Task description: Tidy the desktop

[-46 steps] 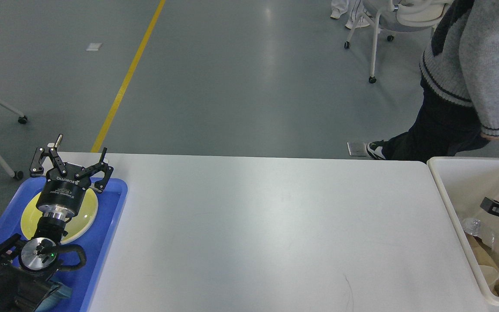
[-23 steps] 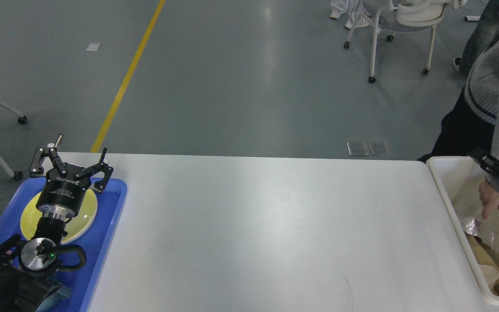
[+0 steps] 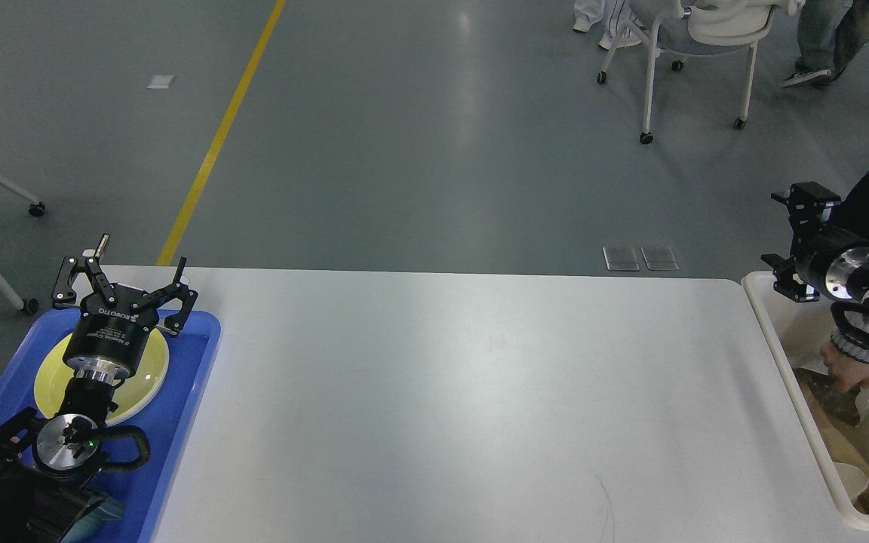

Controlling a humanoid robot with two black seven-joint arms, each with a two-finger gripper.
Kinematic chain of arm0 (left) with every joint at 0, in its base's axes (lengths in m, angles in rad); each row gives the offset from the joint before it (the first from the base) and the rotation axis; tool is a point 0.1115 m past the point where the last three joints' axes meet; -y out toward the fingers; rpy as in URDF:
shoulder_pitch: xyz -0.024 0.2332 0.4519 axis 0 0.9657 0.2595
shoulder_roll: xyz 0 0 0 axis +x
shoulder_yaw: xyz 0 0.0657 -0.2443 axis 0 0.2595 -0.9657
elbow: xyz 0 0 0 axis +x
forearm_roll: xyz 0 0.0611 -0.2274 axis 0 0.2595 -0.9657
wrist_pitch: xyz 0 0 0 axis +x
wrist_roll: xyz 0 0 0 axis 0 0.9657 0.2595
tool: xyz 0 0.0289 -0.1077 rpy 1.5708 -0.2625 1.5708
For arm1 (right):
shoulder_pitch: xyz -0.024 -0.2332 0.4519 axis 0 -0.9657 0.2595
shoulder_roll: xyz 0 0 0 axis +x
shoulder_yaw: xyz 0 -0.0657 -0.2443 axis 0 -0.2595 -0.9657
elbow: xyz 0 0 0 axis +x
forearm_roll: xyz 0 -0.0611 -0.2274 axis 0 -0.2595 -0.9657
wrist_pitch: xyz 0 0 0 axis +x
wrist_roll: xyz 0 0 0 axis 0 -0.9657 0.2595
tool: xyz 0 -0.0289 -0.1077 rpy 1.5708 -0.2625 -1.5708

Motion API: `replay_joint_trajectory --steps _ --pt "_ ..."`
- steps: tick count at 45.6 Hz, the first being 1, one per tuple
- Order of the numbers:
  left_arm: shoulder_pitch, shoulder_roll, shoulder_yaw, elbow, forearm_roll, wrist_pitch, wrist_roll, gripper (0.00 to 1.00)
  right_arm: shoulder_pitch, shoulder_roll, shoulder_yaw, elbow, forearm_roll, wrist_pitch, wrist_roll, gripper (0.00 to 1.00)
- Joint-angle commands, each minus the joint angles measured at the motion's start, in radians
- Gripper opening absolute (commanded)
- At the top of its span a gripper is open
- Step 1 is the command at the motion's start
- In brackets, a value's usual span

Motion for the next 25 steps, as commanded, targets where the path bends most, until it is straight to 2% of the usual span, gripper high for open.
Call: replay_joint_trajectory --steps 1,5,15,19,25 --pt "-0.001 0.0 0.0 0.0 0.0 0.0 0.0 0.97 -0.027 0.002 0.294 0.081 -0.003 -0.024 0.038 1.0" --pt "0.0 0.0 0.0 0.0 0.0 0.0 0.0 0.97 -0.071 0.031 0.414 0.112 -0.004 -0.047 0.098 1.0" --pt "0.0 0.0 0.0 -0.002 0.002 0.0 0.0 0.97 -0.137 0.092 0.425 0.157 -0.004 -0.044 0.273 1.0" --pt "0.0 0.0 0.0 0.0 0.002 0.0 0.0 0.97 -0.148 0.121 0.426 0.158 -0.004 -0.046 0.304 1.0" --pt "0.0 0.0 0.0 0.0 0.002 0.0 0.0 0.97 -0.149 0.124 0.425 0.16 -0.004 -0.044 0.307 1.0"
